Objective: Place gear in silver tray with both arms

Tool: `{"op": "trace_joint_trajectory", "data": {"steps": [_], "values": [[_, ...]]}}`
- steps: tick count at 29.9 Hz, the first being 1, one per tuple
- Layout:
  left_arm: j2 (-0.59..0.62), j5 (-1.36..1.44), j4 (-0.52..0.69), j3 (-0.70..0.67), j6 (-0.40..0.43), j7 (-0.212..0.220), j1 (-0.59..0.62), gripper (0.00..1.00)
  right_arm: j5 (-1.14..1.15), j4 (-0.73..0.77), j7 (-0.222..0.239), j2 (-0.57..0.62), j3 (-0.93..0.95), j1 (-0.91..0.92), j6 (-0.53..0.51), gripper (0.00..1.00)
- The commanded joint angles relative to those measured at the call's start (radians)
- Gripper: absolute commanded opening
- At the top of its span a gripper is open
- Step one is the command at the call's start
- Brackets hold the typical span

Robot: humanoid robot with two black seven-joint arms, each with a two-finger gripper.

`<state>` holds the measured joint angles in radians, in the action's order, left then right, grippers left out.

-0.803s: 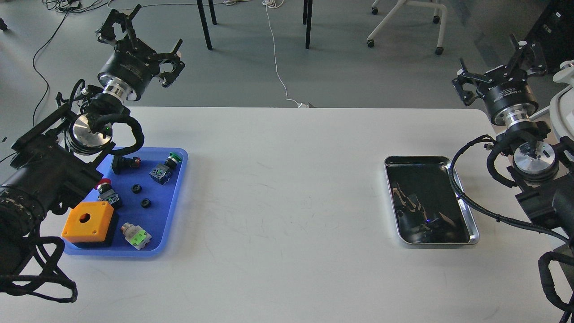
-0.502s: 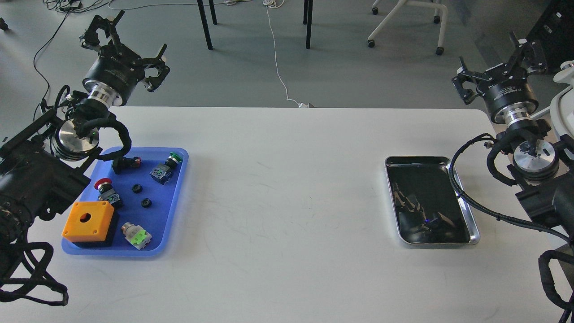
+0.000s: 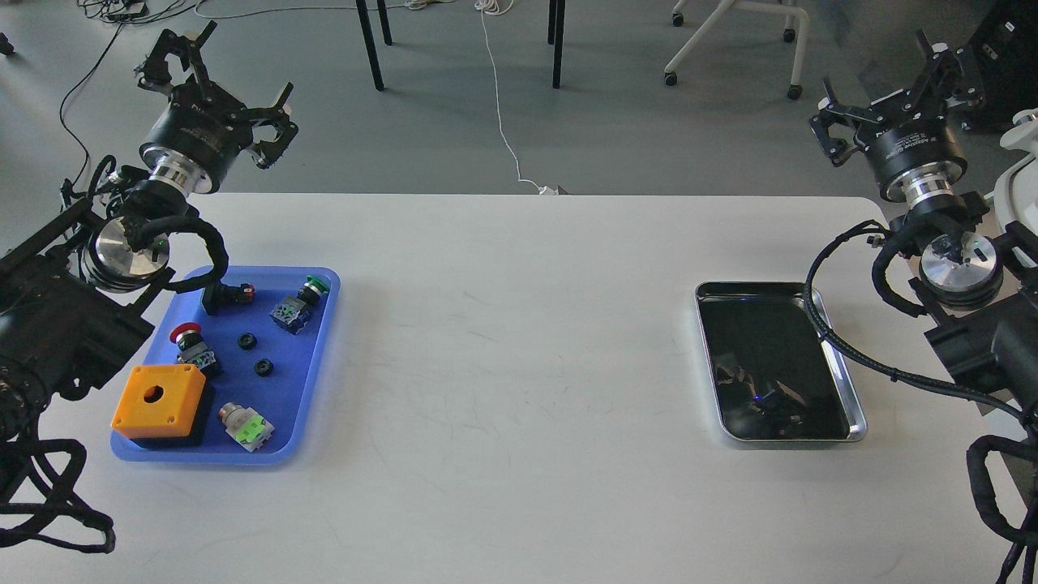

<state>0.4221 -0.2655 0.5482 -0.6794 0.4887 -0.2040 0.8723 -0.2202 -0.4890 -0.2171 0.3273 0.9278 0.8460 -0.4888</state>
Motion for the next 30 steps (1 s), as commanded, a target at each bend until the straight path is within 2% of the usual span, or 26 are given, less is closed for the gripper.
{"op": "trace_joint_trajectory", "data": {"steps": [1,4,12,22,30], "values": [[0.046,-0.001,0.018,-0.006,0.000,0.000,-0.045,0.98,-0.001,0.000,-0.021,-0.004,0.003,0.004,0.000,0.99],[0.089,-0.001,0.077,-0.009,0.000,-0.002,-0.071,0.98,-0.001,0.001,-0.050,-0.017,0.003,0.004,0.000,0.99],[0.296,-0.003,0.318,-0.023,0.000,0.001,-0.153,0.98,-0.001,0.000,-0.051,-0.031,0.006,-0.004,0.000,0.99],[0.510,0.189,0.338,0.014,0.000,0.006,-0.157,0.98,-0.001,0.001,-0.051,0.006,0.008,-0.010,0.000,0.99],[0.598,0.414,0.338,0.014,0.000,-0.002,-0.157,0.98,-0.001,0.003,-0.051,0.019,0.009,-0.015,0.000,0.99]]}}
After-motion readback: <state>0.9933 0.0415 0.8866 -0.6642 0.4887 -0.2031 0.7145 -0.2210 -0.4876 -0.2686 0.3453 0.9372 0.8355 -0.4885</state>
